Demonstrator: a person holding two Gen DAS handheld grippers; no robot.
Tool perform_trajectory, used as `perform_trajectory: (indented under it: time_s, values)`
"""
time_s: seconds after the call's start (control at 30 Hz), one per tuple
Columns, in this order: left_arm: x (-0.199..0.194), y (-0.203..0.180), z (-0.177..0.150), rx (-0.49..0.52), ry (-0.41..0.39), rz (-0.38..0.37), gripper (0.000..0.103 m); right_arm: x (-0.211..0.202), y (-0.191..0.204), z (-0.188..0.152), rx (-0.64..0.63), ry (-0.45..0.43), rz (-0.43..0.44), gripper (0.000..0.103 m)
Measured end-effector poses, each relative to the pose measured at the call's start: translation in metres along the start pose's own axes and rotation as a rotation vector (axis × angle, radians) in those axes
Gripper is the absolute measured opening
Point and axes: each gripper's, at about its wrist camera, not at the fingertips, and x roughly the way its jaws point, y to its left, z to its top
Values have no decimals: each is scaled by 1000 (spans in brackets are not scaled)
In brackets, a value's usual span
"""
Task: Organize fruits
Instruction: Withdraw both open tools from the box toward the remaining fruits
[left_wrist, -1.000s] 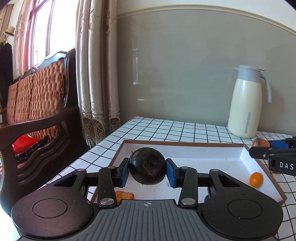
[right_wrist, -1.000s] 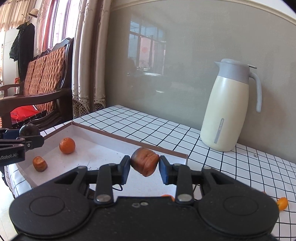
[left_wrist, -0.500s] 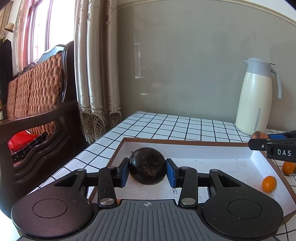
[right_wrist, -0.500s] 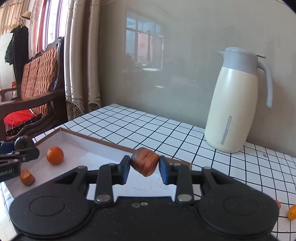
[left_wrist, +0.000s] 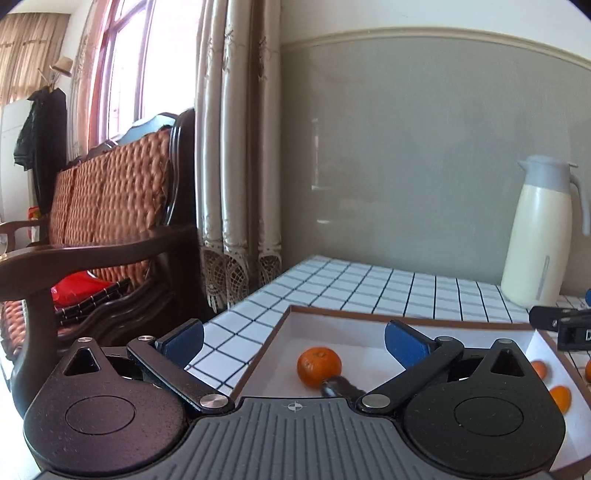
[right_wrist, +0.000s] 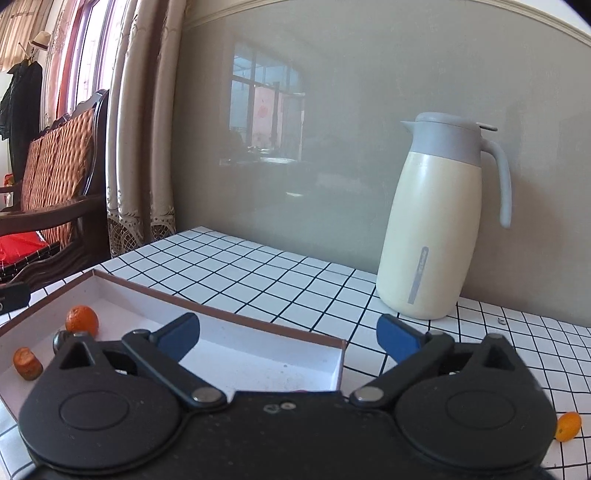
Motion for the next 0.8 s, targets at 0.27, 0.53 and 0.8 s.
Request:
perform_trajectory:
  time_s: [0.27, 0.53, 0.8]
  values:
    - [0, -4, -1, 10, 9, -6, 103, -3, -3, 1, 11, 7, 7, 97]
    - [-7, -12, 1, 13, -4, -23, 103, -10, -3, -3, -7, 24, 22, 97]
    - [-28, -32, 6, 44, -55, -59, 103, -36, -11, -10, -28, 22, 28, 97]
